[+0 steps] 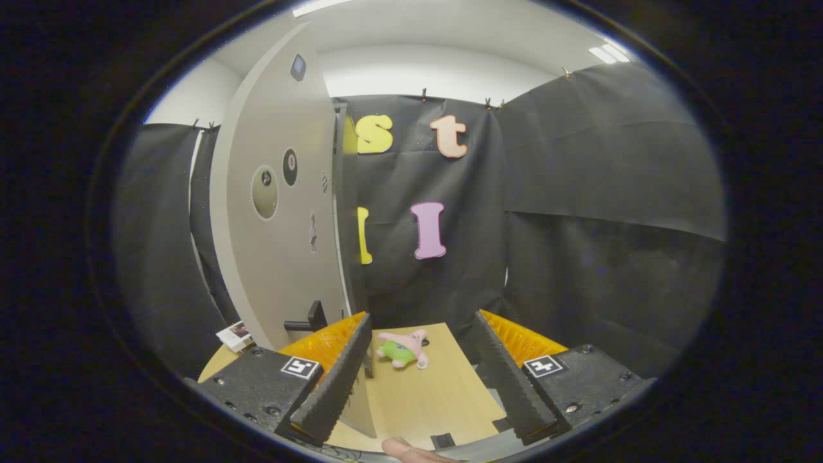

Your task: Open the shoe cabinet door, grab the shoes and put them into the shoe cabinet, then close the shoe cabinet door.

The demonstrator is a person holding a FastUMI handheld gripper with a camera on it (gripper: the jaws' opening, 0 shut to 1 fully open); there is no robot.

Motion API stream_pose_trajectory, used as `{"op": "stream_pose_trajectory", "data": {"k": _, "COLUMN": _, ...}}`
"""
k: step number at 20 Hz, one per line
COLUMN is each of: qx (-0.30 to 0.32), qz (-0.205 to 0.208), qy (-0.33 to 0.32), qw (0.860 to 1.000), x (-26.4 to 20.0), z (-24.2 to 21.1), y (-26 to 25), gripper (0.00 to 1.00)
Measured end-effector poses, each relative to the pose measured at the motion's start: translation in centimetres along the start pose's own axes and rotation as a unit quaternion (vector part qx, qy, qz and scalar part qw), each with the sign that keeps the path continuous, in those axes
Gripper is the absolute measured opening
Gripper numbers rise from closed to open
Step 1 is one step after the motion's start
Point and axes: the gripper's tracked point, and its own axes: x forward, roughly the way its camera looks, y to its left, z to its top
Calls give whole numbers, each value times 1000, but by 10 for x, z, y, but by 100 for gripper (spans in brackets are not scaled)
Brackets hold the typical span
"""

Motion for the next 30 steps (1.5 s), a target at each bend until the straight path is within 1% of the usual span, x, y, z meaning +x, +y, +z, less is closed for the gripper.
{"op": "stream_pose_trajectory", "data": {"k": 2, "qx": -5, "qz": 26, "qy": 12, "qw": 1000, "x": 1, "z": -9, "y": 21, "gripper": 99}}
{"op": "stream_pose_trajectory", "data": {"k": 4, "qx": -20, "qz": 27, "qy": 6, "qw": 999, "x": 2, "z": -6, "y": 22, "gripper": 97}}
{"op": "stream_pose_trajectory", "data": {"k": 7, "qx": -31, "qz": 17, "qy": 7, "qw": 999, "x": -2, "z": -10, "y": 27, "gripper": 96}}
{"op": "stream_pose_trajectory", "data": {"k": 10, "qx": -15, "qz": 1, "qy": 8, "qw": 1000, "x": -4, "z": -11, "y": 33, "gripper": 95}}
{"op": "stream_pose_trajectory", "data": {"k": 12, "qx": -9, "qz": 3, "qy": 5, "qw": 1000, "x": -7, "z": -12, "y": 42, "gripper": 94}}
{"op": "stream_pose_trajectory", "data": {"k": 17, "qx": -13, "qz": 17, "qy": 1, "qw": 1000, "x": -14, "z": -15, "y": 83, "gripper": 93}}
{"op": "stream_pose_trajectory", "data": {"k": 22, "qx": -21, "qz": 32, "qy": -3, "qw": 999, "x": -17, "z": -17, "y": 142, "gripper": 93}}
{"op": "stream_pose_trajectory", "data": {"k": 24, "qx": -18, "qz": 44, "qy": 0, "qw": 999, "x": -14, "z": -19, "y": 168, "gripper": 93}}
{"op": "stream_pose_trajectory", "data": {"k": 26, "qx": -18, "qz": 65, "qy": 5, "qw": 998, "x": -9, "z": -20, "y": 195, "gripper": 93}}
{"op": "stream_pose_trajectory", "data": {"k": 30, "qx": -49, "qz": 117, "qy": 8, "qw": 992, "x": 14, "z": -13, "y": 250, "gripper": 93}}
